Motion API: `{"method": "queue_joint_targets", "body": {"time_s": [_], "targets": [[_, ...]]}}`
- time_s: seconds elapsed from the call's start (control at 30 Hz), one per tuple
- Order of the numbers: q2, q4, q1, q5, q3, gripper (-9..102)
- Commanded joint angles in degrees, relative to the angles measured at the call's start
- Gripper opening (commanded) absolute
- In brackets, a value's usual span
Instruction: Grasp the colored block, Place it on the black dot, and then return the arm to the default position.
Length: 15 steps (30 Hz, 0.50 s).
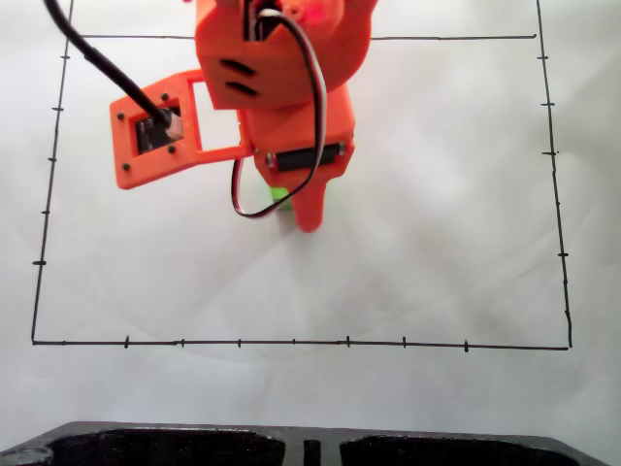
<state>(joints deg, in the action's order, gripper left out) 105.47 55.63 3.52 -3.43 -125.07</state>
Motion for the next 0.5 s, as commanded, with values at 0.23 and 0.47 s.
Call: {"method": "queue_joint_targets", "body": {"time_s": [0.23,0.47], "targets": [[14.5,7.73,1.76,0.79,-1.41,37],[29.18,13.36,1.76,2.2,-3.78,37]]}}
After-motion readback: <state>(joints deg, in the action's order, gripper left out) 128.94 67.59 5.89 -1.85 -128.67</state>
